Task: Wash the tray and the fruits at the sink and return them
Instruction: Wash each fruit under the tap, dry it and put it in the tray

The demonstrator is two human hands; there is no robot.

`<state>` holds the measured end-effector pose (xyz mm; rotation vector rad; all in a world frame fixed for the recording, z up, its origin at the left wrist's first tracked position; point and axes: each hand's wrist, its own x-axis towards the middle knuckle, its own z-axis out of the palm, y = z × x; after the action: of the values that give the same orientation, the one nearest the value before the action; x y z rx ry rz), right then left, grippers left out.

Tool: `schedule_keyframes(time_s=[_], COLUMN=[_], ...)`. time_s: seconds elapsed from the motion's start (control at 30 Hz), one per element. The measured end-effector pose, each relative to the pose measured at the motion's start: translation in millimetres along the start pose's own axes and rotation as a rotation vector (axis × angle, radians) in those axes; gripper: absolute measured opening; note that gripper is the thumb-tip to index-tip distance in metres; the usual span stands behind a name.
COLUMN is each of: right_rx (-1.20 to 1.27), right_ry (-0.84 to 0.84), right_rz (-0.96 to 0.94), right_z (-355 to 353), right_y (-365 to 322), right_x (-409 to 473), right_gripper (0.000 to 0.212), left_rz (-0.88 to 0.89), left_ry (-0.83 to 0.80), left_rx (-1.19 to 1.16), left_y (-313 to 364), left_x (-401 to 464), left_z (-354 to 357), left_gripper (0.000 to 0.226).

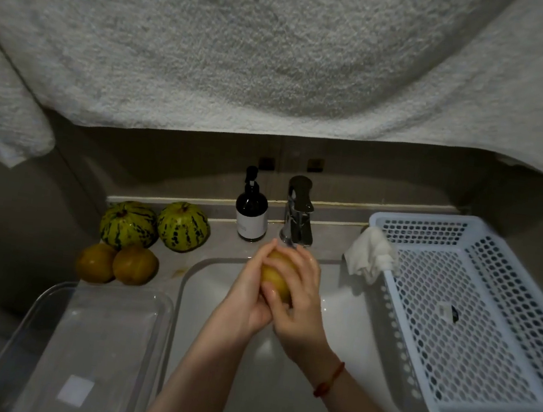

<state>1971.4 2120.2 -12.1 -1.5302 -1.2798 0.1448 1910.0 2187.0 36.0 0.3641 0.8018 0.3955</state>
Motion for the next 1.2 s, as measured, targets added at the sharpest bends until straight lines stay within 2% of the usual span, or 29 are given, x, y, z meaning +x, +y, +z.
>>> schedule_keyframes(time_s=[0.03,0.07,0.1,0.13,0.17,0.2,0.23,0.27,0.3,0.37,0.43,0.47,0.5,0.6,0.63,0.67,0.7,0.73,0.77,0.83,0.87,0.9,0.93,0.97,1.03,1.07,1.13,1.17,1.2], right_rx=[0.006,0.061,0.155,0.289,0.466,0.658,0.842,0.996,1.062,0.943,0.485,0.278,0.158,0.075,0.049,0.036,0.065,0.191,0.423,1.016,1.183,1.234,1.150,0.925,0.293,0.139,0.033,-0.021,-0.079], right_ry=[-0.054,-0.085,-0.060,0.031,0.160,0.259,0.285,0.250,0.204,0.161,0.219,0.235,0.226,0.107,0.044,-0.001,-0.008,0.037,0.107,0.143,0.162,0.163,0.127,0.088,0.093,0.095,0.011,-0.072,-0.154], right_rz=[-0.056,-0.034,0.065,0.260,0.552,0.863,1.124,1.277,1.320,1.165,0.806,0.589,0.401,0.072,0.034,0.045,0.141,0.352,0.636,1.083,1.198,1.255,1.237,1.157,0.844,0.651,0.343,0.236,0.163], right_z=[-3,-5,-5,-2,2,4,3,1,-3,-7,-6,-6,-4,-7,-9,-9,-8,-7,-5,-3,-4,-7,-10,-12,-13,-14,-13,-14,-16], right_y=[4,6,3,0,-1,-3,-1,-1,-2,-4,-4,-4,-2,7,9,10,10,7,3,1,1,0,-1,-3,3,5,12,16,20], right_x=[-3,-4,-2,2,8,17,26,32,35,35,26,21,16,6,6,5,6,9,13,20,21,22,24,23,14,10,2,-2,-3], right_gripper=[0.037,0.037,0.036,0.032,0.028,0.030,0.035,0.040,0.043,0.040,0.022,0.015,0.018,0.035,0.033,0.032,0.030,0.027,0.023,0.032,0.036,0.039,0.041,0.040,0.034,0.034,0.040,0.045,0.046], left_rz=[0.016,0.115,0.301,0.490,0.632,0.706,0.733,0.734,0.730,0.724,0.696,0.658,0.584,0.222,0.107,0.077,0.135,0.277,0.474,0.813,0.893,0.932,0.928,0.898,0.753,0.631,0.277,0.091,-0.017], left_ry=[0.026,0.075,0.123,0.129,0.095,0.053,0.014,-0.004,-0.016,-0.007,0.052,0.038,0.013,0.074,0.112,0.157,0.201,0.236,0.240,0.179,0.135,0.099,0.082,0.077,0.061,0.046,0.052,0.034,0.033], left_rx=[0.029,0.095,0.213,0.369,0.511,0.589,0.612,0.609,0.610,0.684,0.787,0.745,0.634,0.284,0.182,0.149,0.209,0.363,0.552,0.836,0.917,0.968,1.001,0.983,0.772,0.611,0.284,0.128,0.033], left_y=[0,-2,-6,-12,-20,-26,-29,-31,-30,-26,-23,-23,-22,-12,-10,-11,-15,-21,-28,-37,-38,-37,-35,-34,-36,-36,-29,-24,-19], left_x=[1,3,6,7,9,9,7,7,8,13,15,15,13,12,14,15,19,22,25,27,28,30,33,34,32,31,26,24,23], left_z=[0,0,0,1,0,-1,-2,-3,-5,-7,-3,1,6,11,11,10,7,5,2,-6,-9,-13,-16,-15,-8,-4,4,4,4], left_gripper=[0.037,0.027,0.016,0.007,0.001,0.004,0.007,0.007,0.007,0.004,0.013,0.018,0.023,0.043,0.042,0.037,0.033,0.028,0.023,0.020,0.019,0.019,0.019,0.019,0.021,0.020,0.027,0.038,0.046])
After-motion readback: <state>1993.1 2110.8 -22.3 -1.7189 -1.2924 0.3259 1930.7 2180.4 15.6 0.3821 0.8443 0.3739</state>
